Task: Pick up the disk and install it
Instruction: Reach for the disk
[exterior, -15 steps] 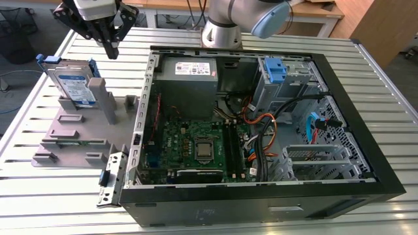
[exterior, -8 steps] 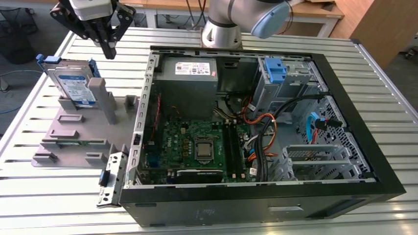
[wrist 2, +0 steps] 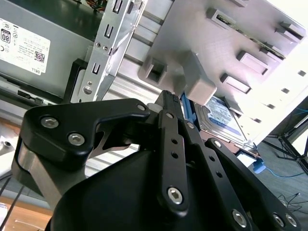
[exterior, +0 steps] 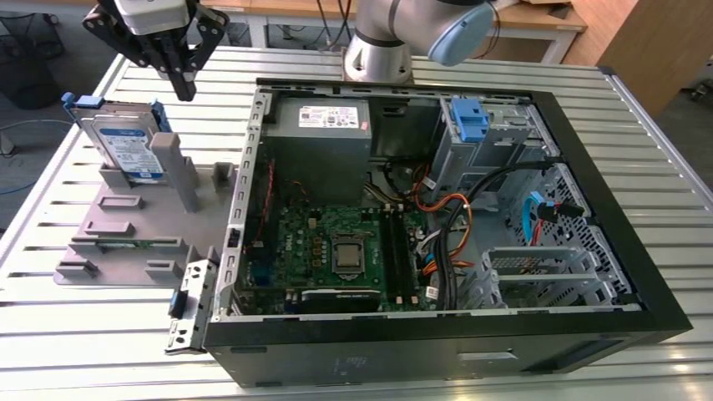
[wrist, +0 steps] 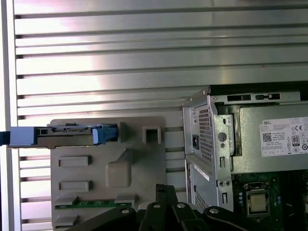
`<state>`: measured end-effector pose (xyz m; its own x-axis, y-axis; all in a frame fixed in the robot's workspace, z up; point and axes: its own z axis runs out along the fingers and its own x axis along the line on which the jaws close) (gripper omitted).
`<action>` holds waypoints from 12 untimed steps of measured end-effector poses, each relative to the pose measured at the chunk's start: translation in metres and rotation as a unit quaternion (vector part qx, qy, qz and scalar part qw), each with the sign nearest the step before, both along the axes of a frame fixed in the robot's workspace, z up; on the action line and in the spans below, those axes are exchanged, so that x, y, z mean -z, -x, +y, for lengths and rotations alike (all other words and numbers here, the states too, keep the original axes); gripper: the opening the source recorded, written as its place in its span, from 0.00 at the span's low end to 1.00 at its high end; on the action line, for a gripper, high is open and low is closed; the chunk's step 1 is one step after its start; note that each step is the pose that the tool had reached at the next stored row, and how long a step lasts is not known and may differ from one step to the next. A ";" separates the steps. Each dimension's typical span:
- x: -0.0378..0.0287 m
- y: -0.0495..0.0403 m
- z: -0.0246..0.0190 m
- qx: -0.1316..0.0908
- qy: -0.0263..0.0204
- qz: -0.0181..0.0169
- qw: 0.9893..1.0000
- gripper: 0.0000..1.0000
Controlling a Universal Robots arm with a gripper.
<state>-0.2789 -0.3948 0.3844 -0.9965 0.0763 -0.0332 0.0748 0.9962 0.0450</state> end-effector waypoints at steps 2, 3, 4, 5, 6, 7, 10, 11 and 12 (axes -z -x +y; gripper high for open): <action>0.0001 0.0012 0.0000 0.000 0.000 0.000 1.000 0.11; 0.0001 0.0020 0.0000 0.000 0.000 0.000 1.000 0.11; 0.0002 0.0029 0.0000 0.000 0.000 0.000 1.000 0.11; 0.0002 0.0038 0.0000 0.000 0.000 0.000 1.000 0.11; 0.0002 0.0047 0.0000 0.000 0.000 0.000 1.000 0.11; 0.0003 0.0058 0.0000 0.000 0.000 0.000 1.000 0.11; 0.0004 0.0087 0.0000 0.000 0.000 0.000 1.000 0.11; 0.0005 0.0096 0.0000 0.000 0.000 0.000 1.000 0.11; 0.0005 0.0105 0.0000 0.000 0.000 0.000 1.000 0.11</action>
<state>-0.2894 -0.3947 0.3839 -0.9965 0.0763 -0.0334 0.0747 0.9962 0.0451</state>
